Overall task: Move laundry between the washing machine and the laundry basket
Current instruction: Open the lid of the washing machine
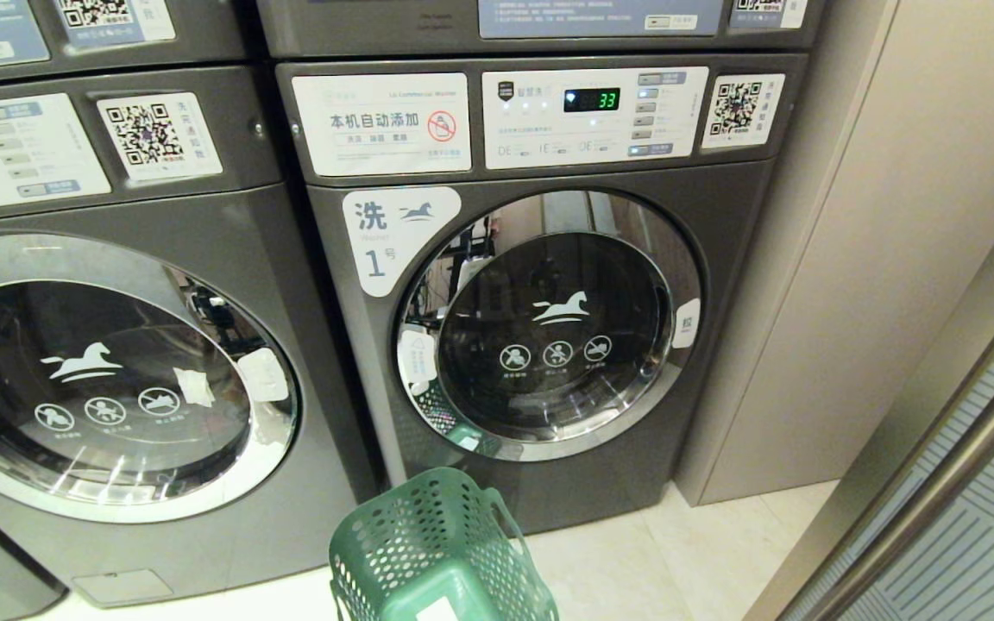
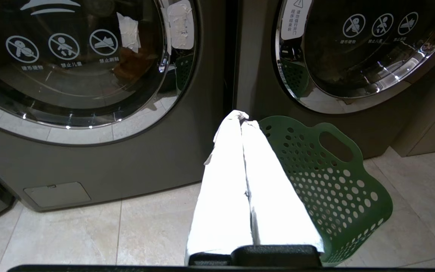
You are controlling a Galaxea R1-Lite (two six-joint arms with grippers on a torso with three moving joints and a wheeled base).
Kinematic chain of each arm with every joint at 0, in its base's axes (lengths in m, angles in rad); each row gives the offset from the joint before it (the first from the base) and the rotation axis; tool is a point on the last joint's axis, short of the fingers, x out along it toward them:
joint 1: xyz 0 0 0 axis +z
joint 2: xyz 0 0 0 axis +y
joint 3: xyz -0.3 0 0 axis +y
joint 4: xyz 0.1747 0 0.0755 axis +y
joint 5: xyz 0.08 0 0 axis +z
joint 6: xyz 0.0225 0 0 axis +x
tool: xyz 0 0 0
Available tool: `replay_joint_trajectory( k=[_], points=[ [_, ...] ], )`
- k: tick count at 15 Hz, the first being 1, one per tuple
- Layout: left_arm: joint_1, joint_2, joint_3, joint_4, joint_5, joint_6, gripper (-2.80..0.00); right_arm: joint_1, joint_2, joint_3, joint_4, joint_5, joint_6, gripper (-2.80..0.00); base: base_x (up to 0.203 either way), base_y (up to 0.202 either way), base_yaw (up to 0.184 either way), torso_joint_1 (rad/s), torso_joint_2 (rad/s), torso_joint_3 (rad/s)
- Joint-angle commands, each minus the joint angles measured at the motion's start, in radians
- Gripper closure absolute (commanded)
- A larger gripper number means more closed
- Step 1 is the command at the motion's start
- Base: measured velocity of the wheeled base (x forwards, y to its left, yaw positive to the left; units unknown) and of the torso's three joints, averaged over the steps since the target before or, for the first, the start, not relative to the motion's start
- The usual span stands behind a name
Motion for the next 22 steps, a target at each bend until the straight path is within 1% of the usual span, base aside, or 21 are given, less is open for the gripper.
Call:
replay_joint_trajectory(
  k=[1, 2, 3, 5, 6, 7, 8, 10, 11, 12, 13, 14, 15, 16, 17, 18, 19, 21, 22],
  points=[
    [0.0, 0.001, -0.007, -0.007, 0.001, 0.006, 0.0, 0.0, 0.002, 0.001, 0.0, 0.001, -0.003, 0.0, 0.0, 0.0, 0.0, 0.0, 0.0, 0.0],
    [0.0, 0.001, -0.053, -0.006, 0.0, 0.024, 0.0, 0.0, 0.002, 0.001, 0.0, 0.001, -0.007, 0.0, 0.0, 0.0, 0.0, 0.0, 0.0, 0.0],
    [0.0, 0.011, -0.133, 0.003, 0.0, 0.044, 0.0, 0.0, 0.002, 0.0, 0.0, 0.0, -0.011, 0.0, 0.0, 0.0, 0.0, 0.0, 0.0, 0.0],
    [0.0, 0.107, -0.357, 0.042, -0.001, 0.07, 0.0, 0.0, 0.002, -0.001, 0.0, 0.0, -0.008, 0.0, 0.0, 0.0, 0.0, 0.0, 0.0, 0.0],
    [-0.001, 0.207, -0.459, 0.064, -0.002, 0.073, 0.0, 0.0, 0.002, -0.001, 0.001, 0.0, -0.004, 0.0, 0.0, 0.0, 0.0, 0.0, 0.0, 0.0],
    [-0.002, 0.338, -0.55, 0.08, -0.003, 0.06, 0.0, 0.0, 0.002, -0.001, 0.001, -0.001, 0.0, 0.0, 0.0, 0.0, 0.0, 0.0, 0.0, 0.0],
    [-0.003, 0.478, -0.626, 0.092, -0.004, 0.032, 0.0, 0.0, 0.002, -0.001, 0.001, -0.002, -0.002, 0.0, 0.0, 0.0, 0.0, 0.0, 0.0, 0.0],
    [-0.005, 0.77, -0.74, 0.09, -0.02, -0.065, 0.0, 0.0, 0.002, -0.002, 0.003, -0.002, -0.005, 0.0, 0.0, 0.0, 0.0, 0.0, 0.0, 0.0],
    [-0.002, 0.893, -0.763, 0.06, -0.049, -0.113, -2.8, 0.0, 0.002, -0.002, 0.004, -0.002, -0.004, 0.0, 0.0, 0.0, 0.0, 0.0, 0.0, 0.0],
    [0.013, 1.011, -0.767, -0.004, -0.108, -0.154, -2.8, 0.0, 0.002, -0.002, 0.004, -0.002, -0.001, 0.0, 0.0, 0.0, 0.0, 0.0, 0.0, 0.0],
    [0.042, 1.117, -0.754, -0.103, -0.188, -0.178, -2.8, 0.0, 0.002, -0.001, 0.001, 0.0, 0.001, 0.0, 0.0, 0.0, 0.0, 0.0, 0.0, 0.0],
    [0.088, 1.201, -0.732, -0.213, -0.269, -0.187, -2.8, 0.0, 0.002, -0.001, 0.0, 0.0, 0.001, 0.0, 0.0, 0.0, 0.0, 0.0, 0.0, 0.0],
    [0.154, 1.281, -0.697, -0.35, -0.373, -0.193, -2.8, 0.0, 0.002, -0.001, 0.0, 0.0, 0.002, 0.0, 0.0, 0.0, 0.0, 0.0, 0.0, 0.0],
    [0.222, 1.33, -0.66, -0.462, -0.467, -0.193, -2.8, 0.0, 0.002, -0.001, 0.0, 0.0, 0.001, 0.0, 0.0, 0.0, 0.0, 0.0, 0.0, 0.0],
    [0.273, 1.362, -0.613, -0.542, -0.526, -0.171, -2.8, 0.0, 0.002, -0.001, 0.001, 0.0, 0.001, 0.0, 0.0, 0.0, 0.0, 0.0, 0.0, 0.0],
    [0.297, 1.381, -0.567, -0.58, -0.551, -0.107, -2.8, 0.0, 0.002, -0.001, 0.0, 0.0, 0.001, 0.0, 0.0, 0.0, 0.0, 0.0, 0.0, 0.0],
    [0.309, 1.402, -0.531, -0.593, -0.563, -0.045, -2.8, 0.0, 0.002, -0.001, 0.0, 0.0, 0.001, 0.0, 0.0, 0.0, 0.0, 0.0, 0.0, 0.0],
    [0.31, 1.494, -0.507, -0.632, -0.576, -0.005, -2.8, 0.0, 0.002, -0.001, 0.0, 0.0, 0.001, 0.0, 0.0, 0.0, 0.0, 0.0, 0.0, 0.0],
    [0.312, 1.567, -0.508, -0.691, -0.582, 0.0, -2.8, 0.0, 0.002, -0.001, 0.0, 0.0, 0.003, 0.0, 0.0, 0.0, 0.0, 0.0, 0.0, 0.0]
  ],
)
